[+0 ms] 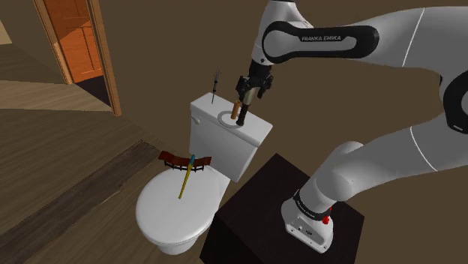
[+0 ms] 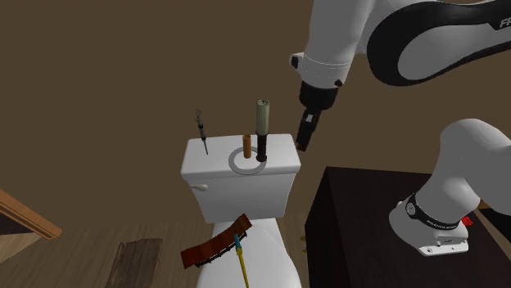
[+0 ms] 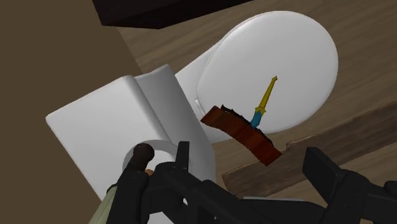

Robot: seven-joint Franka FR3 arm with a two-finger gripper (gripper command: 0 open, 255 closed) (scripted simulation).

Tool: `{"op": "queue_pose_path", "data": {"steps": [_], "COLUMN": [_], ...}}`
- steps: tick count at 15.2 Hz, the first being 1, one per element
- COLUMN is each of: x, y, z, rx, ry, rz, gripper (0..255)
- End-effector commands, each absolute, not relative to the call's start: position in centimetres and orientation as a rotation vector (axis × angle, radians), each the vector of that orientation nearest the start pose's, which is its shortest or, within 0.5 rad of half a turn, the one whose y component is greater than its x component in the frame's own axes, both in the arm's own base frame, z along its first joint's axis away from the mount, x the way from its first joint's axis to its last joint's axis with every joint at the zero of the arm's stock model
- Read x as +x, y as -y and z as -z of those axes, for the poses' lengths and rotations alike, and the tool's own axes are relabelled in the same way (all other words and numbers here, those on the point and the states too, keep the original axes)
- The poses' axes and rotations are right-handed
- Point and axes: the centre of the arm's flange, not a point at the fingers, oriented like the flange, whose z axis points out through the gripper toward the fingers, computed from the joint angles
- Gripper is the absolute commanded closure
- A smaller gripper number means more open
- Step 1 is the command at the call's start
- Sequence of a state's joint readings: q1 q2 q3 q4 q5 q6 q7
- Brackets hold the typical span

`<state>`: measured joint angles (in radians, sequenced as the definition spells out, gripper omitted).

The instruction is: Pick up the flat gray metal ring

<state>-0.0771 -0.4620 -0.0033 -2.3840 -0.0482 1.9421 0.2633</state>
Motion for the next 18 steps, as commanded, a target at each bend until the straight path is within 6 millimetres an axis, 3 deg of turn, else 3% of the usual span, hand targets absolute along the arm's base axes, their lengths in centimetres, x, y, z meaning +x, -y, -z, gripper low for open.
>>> {"op": "queue_pose_path", "data": {"steps": [1,18], "x": [42.7,56.2], "y": [4.6,12.9], "z": [-47.6,-31.3], "rx": [-3.131,-3.027], "ry": [-0.559,-0.898], "rz": [0.038,0.011], "gripper": [0,0]}}
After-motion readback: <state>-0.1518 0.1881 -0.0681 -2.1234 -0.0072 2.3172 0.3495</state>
